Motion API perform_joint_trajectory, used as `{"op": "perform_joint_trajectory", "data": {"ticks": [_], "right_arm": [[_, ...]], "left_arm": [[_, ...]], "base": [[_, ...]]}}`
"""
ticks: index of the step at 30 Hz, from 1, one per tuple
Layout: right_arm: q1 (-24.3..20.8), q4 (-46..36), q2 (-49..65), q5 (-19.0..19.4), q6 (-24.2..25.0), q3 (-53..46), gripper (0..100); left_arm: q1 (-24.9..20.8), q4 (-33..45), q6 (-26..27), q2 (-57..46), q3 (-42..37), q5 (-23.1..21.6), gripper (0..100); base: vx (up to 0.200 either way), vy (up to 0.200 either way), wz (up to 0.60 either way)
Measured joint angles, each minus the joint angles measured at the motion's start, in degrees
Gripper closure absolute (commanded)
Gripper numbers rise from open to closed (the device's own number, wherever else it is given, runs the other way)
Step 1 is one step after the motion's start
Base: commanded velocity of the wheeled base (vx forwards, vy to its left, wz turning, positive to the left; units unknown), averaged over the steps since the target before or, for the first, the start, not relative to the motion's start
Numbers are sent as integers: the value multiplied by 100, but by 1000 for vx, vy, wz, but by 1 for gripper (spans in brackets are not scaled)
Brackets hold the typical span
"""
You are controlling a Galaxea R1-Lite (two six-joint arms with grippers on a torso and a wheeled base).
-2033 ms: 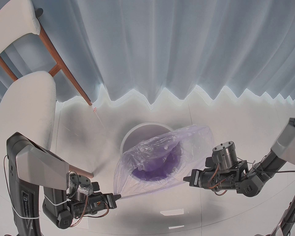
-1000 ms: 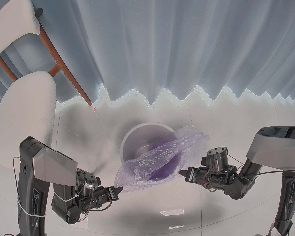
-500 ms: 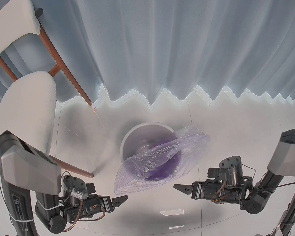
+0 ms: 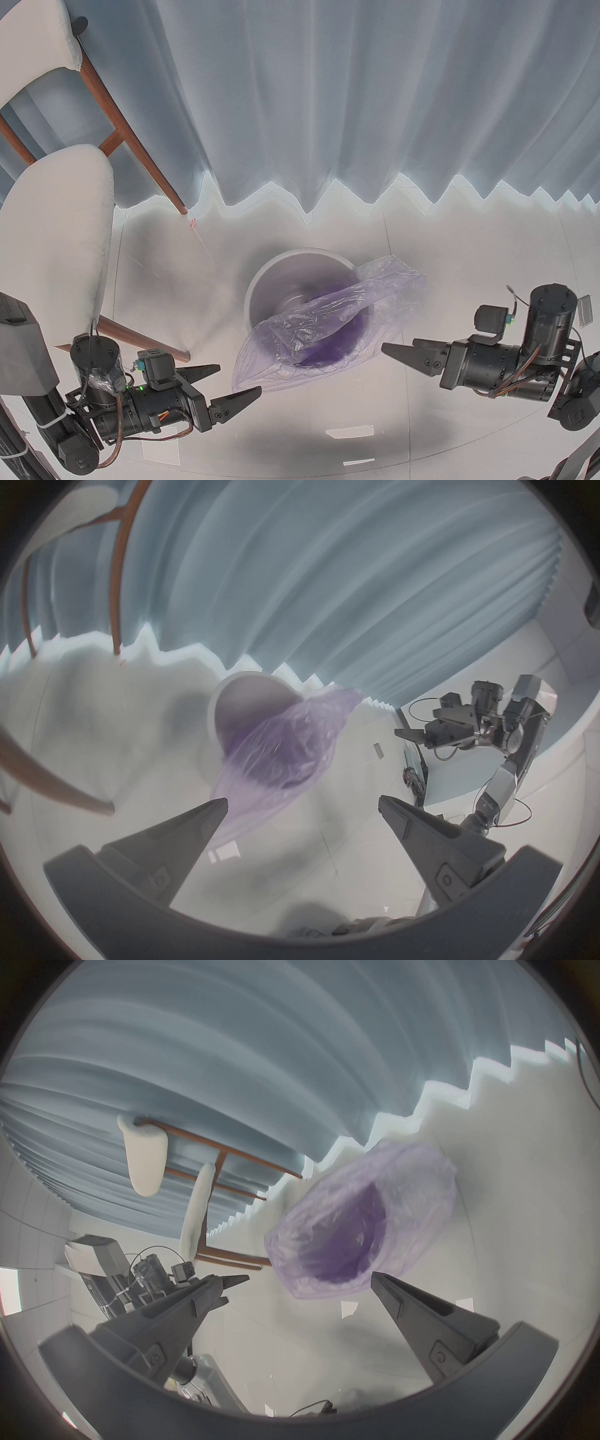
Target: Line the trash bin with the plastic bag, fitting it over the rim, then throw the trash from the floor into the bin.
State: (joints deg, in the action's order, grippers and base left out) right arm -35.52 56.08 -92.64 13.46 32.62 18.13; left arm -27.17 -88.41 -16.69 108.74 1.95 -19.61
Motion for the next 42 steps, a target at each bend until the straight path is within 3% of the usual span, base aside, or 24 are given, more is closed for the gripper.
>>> {"op": "perform_joint_trajectory", "data": {"ticks": [12,20,30,31,42], "right_arm": [[439,-68,744,532,-20,76,0],[516,-76,920,677,24,107,0],[534,-76,945,699,241,127,0],[534,-76,942,703,251,122,0],[529,-44,879,758,386,113,0]], "left_arm": [[293,16,405,168,1576,-501,0],[-61,41,455,901,2583,-571,0],[-413,230,460,1554,3129,-571,0],[-424,235,457,1592,3162,-567,100],[-417,241,385,1734,3427,-490,100]], "base": [[0,0,0],[0,0,0],[0,0,0],[0,0,0],[0,0,0]]}}
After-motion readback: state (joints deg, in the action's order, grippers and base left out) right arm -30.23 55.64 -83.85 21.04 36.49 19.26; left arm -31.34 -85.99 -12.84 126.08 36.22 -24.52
